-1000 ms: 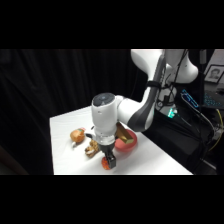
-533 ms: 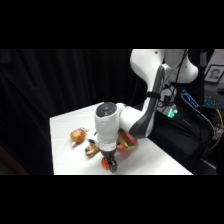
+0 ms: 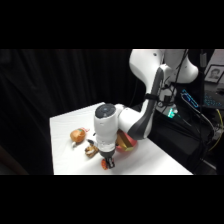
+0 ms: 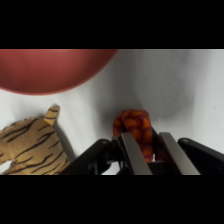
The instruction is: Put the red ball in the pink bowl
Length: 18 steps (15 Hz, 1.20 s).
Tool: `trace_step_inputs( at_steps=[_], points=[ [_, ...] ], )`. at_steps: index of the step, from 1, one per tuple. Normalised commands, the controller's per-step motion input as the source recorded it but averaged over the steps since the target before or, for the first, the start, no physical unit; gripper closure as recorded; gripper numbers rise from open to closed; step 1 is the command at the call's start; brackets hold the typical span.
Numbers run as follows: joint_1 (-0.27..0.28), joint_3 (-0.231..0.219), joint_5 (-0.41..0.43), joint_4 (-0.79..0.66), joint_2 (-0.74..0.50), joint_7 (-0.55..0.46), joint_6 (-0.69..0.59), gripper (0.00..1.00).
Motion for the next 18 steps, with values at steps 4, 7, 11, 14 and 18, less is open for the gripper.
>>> trace_step_inputs(
  at_steps=[4,7,11,14,18],
  points=[
    [0.070,-0.055,0.053,-0.07,-0.15,0.03,0.08,0.98],
    [0.068,-0.025,0.045,-0.21,-0.37,0.00,0.04,0.98],
    [0.052,-0.002,0.012,-0.28,-0.45,-0.03,-0.08,0.97],
    [-0.017,0.046,-0.007,-0.33,-0.48,-0.10,-0.22,0.97],
    [-0.092,0.106,-0.006,-0.34,-0.51,-0.17,-0.27,0.97]
  ],
)
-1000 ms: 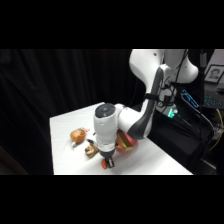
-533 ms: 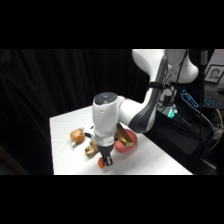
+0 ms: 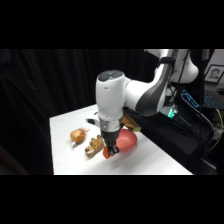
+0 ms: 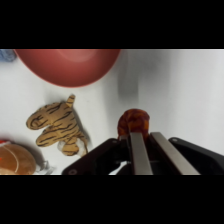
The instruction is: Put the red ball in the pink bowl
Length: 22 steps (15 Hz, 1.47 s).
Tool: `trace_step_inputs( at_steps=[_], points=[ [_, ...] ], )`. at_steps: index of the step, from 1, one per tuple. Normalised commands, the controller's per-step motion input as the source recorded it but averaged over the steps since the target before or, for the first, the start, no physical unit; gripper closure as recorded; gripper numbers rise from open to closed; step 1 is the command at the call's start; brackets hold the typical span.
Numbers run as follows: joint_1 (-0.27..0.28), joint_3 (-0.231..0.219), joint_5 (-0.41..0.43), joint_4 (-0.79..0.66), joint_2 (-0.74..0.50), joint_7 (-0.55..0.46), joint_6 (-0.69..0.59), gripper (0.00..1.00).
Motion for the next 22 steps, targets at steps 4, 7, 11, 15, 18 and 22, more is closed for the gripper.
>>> trace_step_inputs(
  at_steps=[4,7,11,15,18,22],
  points=[
    [-0.163,0.127,0.012,-0.32,-0.49,-0.20,-0.23,0.97],
    [-0.198,0.106,0.038,-0.36,-0.43,-0.19,-0.08,0.97],
    [-0.201,0.084,0.088,-0.42,-0.41,-0.19,0.05,0.97],
    [-0.167,0.072,0.121,-0.41,-0.37,-0.17,0.12,0.97],
    [-0.112,0.090,0.120,-0.38,-0.30,-0.12,0.19,0.97],
    [-0.084,0.099,0.069,-0.32,-0.19,-0.04,0.31,0.97]
  ],
)
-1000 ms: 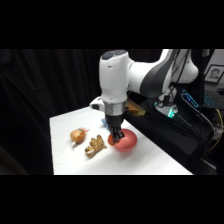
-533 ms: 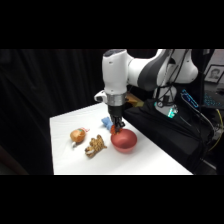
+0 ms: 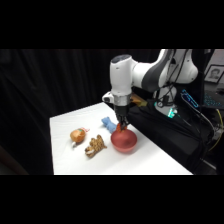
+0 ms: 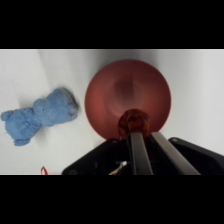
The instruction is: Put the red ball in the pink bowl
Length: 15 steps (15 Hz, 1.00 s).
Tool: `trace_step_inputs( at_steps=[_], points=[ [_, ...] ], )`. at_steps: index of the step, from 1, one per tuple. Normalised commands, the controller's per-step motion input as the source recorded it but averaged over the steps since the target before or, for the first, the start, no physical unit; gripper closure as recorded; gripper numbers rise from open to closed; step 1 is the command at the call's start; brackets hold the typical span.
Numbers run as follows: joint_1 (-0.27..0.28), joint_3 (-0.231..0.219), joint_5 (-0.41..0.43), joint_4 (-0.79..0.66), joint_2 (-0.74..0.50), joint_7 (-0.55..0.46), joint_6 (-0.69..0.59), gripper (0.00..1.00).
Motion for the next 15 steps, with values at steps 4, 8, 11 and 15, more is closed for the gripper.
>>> trace_step_inputs(
  at_steps=[4,8,11,15],
  points=[
    [-0.093,0.071,0.052,-0.18,0.03,0.01,0.42,0.97],
    [-0.069,0.040,0.037,-0.03,0.20,0.04,0.40,0.97],
    [-0.024,0.015,0.073,0.04,0.20,0.03,0.28,0.98],
    [0.003,-0.003,0.087,0.07,0.11,0.00,0.15,0.63]
  ],
)
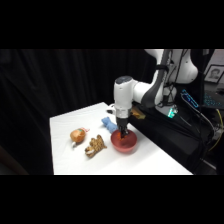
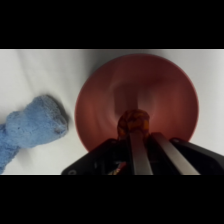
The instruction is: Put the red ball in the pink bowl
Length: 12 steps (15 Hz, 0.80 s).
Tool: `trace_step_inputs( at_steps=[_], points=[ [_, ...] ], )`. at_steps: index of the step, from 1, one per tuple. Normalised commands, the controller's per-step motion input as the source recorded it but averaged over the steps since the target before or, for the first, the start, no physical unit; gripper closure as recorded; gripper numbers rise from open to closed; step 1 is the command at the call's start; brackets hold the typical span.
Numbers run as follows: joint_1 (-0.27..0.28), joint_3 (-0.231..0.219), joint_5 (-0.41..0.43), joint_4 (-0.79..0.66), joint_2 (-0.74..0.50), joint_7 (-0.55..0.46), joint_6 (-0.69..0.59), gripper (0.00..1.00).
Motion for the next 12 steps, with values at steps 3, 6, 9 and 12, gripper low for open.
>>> trace_step_inputs(
  at_steps=[3,6,9,12],
  points=[
    [-0.013,0.026,0.140,0.09,-0.01,-0.10,-0.05,0.46],
    [-0.032,0.044,0.134,0.07,-0.14,-0.20,-0.25,0.22],
    [-0.064,0.069,0.133,0.01,-0.28,-0.30,-0.32,0.00],
    [-0.079,0.077,0.143,-0.01,-0.39,-0.28,-0.40,0.00]
  ],
)
